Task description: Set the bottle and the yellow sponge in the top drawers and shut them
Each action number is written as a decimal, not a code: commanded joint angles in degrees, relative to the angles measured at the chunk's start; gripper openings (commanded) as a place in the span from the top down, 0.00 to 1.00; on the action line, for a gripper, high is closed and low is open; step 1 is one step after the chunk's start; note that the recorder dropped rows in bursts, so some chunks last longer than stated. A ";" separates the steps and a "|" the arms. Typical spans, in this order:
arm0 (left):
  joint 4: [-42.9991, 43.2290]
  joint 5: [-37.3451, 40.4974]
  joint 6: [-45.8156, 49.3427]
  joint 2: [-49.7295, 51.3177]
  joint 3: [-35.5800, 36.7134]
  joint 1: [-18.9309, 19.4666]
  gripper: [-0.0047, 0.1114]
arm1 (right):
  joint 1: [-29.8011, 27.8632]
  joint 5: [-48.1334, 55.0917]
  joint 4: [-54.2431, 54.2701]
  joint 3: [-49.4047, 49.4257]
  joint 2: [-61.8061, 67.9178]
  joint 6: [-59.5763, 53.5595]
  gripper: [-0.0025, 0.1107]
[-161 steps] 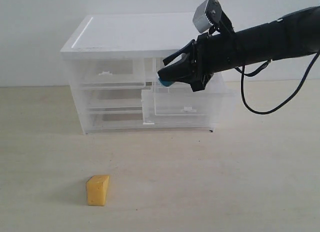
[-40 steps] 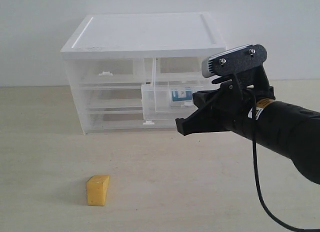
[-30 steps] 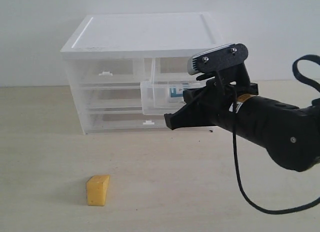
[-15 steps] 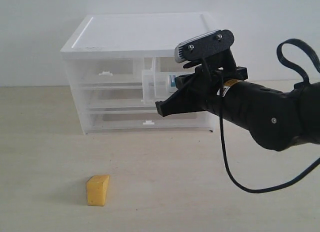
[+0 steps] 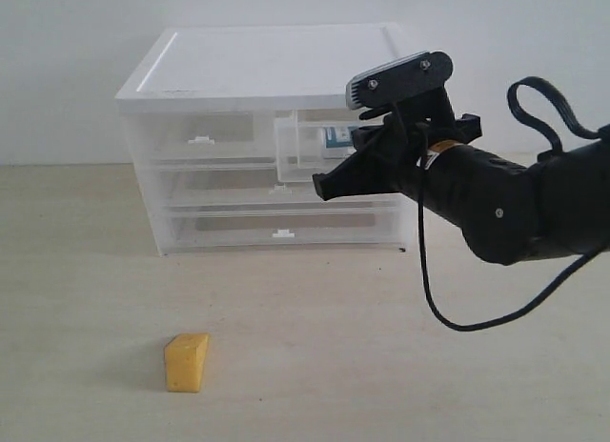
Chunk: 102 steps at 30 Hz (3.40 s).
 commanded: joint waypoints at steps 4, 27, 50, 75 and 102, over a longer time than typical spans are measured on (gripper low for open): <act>-0.15 -0.57 0.19 -0.17 0.23 0.20 0.92 | -0.43 -0.71 0.13 -7.82 5.87 -0.62 0.98; -0.15 -0.57 0.19 -0.17 0.23 0.20 0.92 | -1.94 27.14 0.13 -10.65 1.21 -11.44 0.98; -0.15 -0.57 0.19 -0.17 0.23 0.20 0.92 | -26.36 62.71 -25.03 -10.65 -18.24 16.55 0.98; -0.15 -0.57 0.19 -0.17 0.23 0.20 0.92 | -26.56 43.82 -44.62 20.57 -63.50 47.62 0.98; -0.15 -0.57 0.19 -0.17 0.23 0.20 0.92 | -26.56 51.45 -44.76 26.91 -83.34 45.23 0.98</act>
